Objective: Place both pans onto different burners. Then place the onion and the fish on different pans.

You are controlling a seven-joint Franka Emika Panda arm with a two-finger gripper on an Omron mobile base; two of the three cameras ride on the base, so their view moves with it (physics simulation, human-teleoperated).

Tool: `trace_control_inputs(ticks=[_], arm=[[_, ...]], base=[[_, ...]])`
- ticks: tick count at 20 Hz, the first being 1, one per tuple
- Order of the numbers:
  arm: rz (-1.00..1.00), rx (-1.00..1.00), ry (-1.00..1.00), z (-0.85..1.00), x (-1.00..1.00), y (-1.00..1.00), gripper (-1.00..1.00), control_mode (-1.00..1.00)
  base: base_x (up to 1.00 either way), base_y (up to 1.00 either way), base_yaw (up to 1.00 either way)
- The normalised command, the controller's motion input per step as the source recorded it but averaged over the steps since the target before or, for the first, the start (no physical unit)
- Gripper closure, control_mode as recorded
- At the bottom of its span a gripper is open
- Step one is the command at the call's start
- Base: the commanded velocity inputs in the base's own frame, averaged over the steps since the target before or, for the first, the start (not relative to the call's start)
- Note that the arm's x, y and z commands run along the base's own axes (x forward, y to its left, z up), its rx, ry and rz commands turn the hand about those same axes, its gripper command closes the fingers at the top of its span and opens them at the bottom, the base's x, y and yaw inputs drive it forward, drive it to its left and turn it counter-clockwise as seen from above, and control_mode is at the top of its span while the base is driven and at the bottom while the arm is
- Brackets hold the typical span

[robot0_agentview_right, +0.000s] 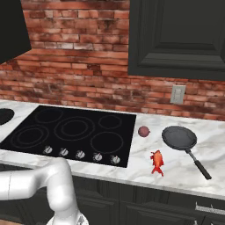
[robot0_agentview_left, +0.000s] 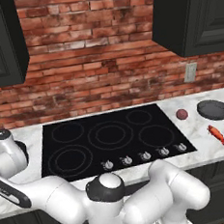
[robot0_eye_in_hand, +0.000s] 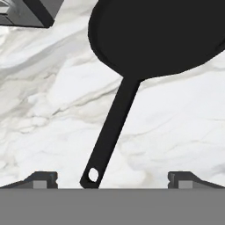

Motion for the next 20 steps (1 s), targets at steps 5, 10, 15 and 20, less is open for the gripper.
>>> trace_control_inputs(ticks=[5, 10, 15, 20], arm=[[-0.05, 0.0, 0.0, -0.17, 0.0, 0.1, -1.0, -1.0], [-0.04, 0.0, 0.0, -0.33, 0.03, 0.0, -1.0, -1.0], [-0.01, 0.0, 0.0, -0.34, 0.01, 0.01, -1.0, -1.0], [0.0, 0.0, 0.04, -0.1, 0.1, 0.08, -1.0, -1.0]], base=[[0.0, 0.0, 0.0], [0.0, 0.0, 0.0], [0.0, 0.0, 0.0], [0.0, 0.0, 0.0]])
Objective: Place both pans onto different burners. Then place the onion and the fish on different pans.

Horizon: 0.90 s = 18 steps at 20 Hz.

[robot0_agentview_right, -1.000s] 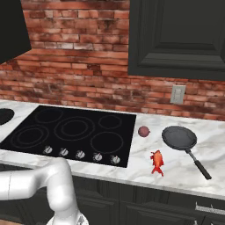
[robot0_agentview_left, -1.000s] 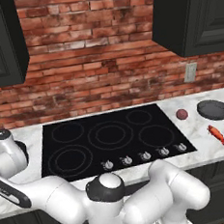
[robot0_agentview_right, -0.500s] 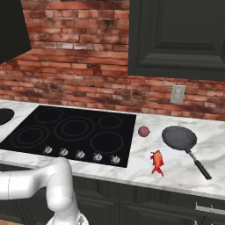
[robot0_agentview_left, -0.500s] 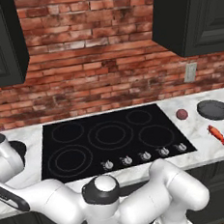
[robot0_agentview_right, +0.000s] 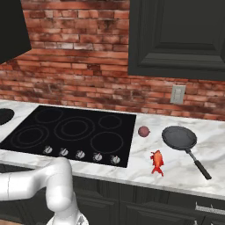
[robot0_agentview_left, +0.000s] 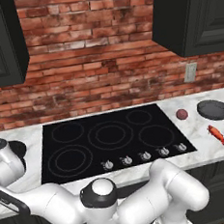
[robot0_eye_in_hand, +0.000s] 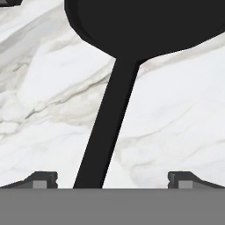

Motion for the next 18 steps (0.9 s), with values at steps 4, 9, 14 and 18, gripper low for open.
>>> trace_control_inputs(ticks=[4, 9, 14, 18], arm=[[0.0, 0.0, 0.07, -0.04, 0.14, 0.14, -1.0, -1.0], [-0.01, 0.0, 0.08, 0.0, 0.19, 0.25, -1.0, -1.0], [-0.01, 0.0, 0.03, -0.05, 0.18, 0.27, -1.0, -1.0], [0.0, 0.0, 0.0, -0.12, 0.06, 0.18, -1.0, -1.0]], base=[[0.0, 0.0, 0.0], [0.0, 0.0, 0.0], [0.0, 0.0, 0.0], [0.0, 0.0, 0.0]])
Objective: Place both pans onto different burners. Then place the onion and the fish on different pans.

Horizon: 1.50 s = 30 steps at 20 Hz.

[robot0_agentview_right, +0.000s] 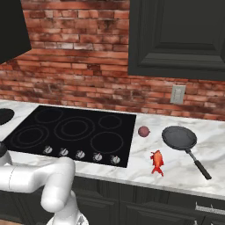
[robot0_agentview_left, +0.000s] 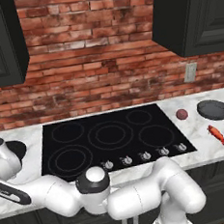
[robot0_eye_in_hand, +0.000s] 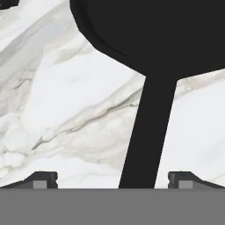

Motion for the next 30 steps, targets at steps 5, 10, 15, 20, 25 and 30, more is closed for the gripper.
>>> trace_control_inputs(ticks=[5, 10, 15, 20, 25, 30], arm=[[0.0, -0.02, 0.0, -0.24, 0.0, 0.0, -1.0, -1.0], [0.0, -0.01, 0.0, -0.39, 0.0, 0.0, -1.0, -1.0], [0.0, 0.0, 0.05, -0.7, 0.0, 0.0, -1.0, -1.0], [-0.02, -0.01, 0.08, -0.72, -0.09, -0.08, -1.0, -1.0], [-0.07, -0.02, 0.12, -0.18, -0.08, -0.02, 1.0, -1.0], [-0.04, 0.0, 0.05, -0.04, 0.0, 0.01, 1.0, -1.0]], base=[[0.0, 0.0, 0.0], [0.0, 0.0, 0.0], [0.0, 0.0, 0.0], [0.0, 0.0, 0.0], [0.0, 0.0, 0.0], [0.0, 0.0, 0.0]])
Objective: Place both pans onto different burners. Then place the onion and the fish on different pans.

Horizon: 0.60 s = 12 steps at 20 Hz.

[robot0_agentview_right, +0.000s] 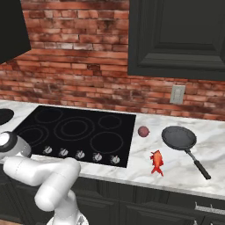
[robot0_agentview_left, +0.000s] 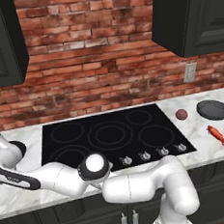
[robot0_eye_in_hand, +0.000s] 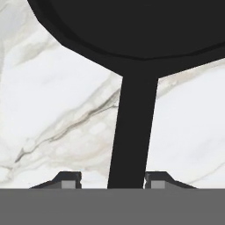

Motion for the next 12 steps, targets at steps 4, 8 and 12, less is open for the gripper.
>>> trace_control_inputs(ticks=[4, 8, 12], arm=[[-0.02, -0.01, 0.01, -0.07, 0.0, 0.0, 1.0, -1.0], [-0.03, -0.02, 0.05, -0.01, 0.0, -0.13, 1.0, -1.0], [-0.02, 0.0, 0.09, 0.02, 0.0, -0.3, 1.0, -1.0]], base=[[0.0, 0.0, 0.0], [0.0, 0.0, 0.0], [0.0, 0.0, 0.0]])
